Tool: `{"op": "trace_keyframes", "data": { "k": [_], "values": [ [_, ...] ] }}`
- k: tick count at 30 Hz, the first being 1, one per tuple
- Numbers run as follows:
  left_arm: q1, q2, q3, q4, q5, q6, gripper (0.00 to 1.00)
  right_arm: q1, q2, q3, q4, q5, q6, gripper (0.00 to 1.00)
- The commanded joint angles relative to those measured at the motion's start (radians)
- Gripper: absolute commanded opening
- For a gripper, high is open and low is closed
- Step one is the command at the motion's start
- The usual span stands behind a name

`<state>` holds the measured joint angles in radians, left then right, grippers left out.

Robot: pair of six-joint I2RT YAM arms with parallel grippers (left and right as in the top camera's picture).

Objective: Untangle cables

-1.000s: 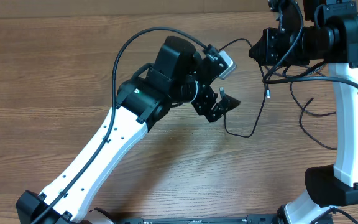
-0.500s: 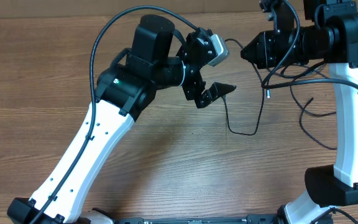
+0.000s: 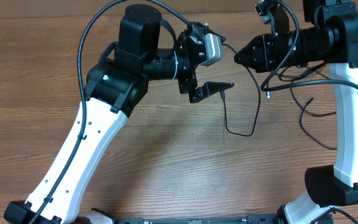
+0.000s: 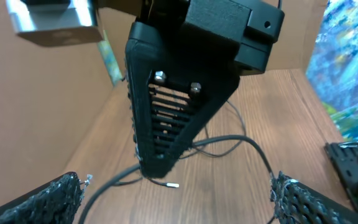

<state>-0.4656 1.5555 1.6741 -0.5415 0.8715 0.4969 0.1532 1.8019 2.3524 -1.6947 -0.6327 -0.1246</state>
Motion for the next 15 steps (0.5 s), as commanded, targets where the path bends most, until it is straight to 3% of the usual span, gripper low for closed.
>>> {"op": "trace_keyframes", "data": {
  "k": [1,9,15],
  "values": [
    [-0.033,-0.009,0.024,0.020,-0.088,0.030,0.99,0.005,-0.017,0.023,0.004,-0.077,-0.004,0.04],
    [-0.090,0.047,0.024,0.047,-0.184,0.018,1.00,0.011,-0.018,0.023,0.010,-0.097,-0.008,0.04],
    [-0.092,0.068,0.024,0.067,-0.180,-0.060,0.99,0.011,-0.018,0.023,0.051,-0.149,-0.003,0.04]
  ]
}}
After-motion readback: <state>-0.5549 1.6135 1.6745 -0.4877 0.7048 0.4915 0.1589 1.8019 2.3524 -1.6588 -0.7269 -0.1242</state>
